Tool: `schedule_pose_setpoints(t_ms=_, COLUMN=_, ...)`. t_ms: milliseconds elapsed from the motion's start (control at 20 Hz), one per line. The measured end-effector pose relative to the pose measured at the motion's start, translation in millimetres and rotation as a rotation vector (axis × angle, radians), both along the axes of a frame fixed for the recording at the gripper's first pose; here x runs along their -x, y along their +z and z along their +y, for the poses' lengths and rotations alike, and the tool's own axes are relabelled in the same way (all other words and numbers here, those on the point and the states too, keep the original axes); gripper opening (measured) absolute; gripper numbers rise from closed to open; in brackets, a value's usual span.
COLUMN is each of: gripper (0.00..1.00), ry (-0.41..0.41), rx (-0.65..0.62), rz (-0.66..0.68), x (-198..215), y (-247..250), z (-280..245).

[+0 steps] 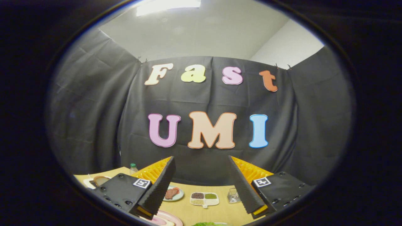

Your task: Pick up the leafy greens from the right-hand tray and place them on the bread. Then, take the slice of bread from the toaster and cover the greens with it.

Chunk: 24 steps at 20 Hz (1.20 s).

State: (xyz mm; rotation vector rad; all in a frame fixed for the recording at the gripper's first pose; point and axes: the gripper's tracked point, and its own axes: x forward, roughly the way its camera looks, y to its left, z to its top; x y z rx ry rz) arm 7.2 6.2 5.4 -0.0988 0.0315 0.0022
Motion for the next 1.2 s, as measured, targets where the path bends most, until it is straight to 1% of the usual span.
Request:
schedule_pose_setpoints(t_ms=250, gripper=1.00, ry=0.043, rx=0.019, rz=0.076, x=1, y=-26, z=-19)
schedule_pose_setpoints(t_ms=600, gripper=1.00, ry=0.173, rx=0.094, rz=0.250, x=10, y=-87, z=-45)
schedule_pose_setpoints(t_ms=800, gripper=1.00, ry=0.261, rx=0.108, rz=0.361, x=15, y=-121, z=-57)
schedule_pose_setpoints(t_ms=1200, gripper=1.00, ry=0.467, rx=0.205, rz=0.606, x=41, y=-209, z=-68)
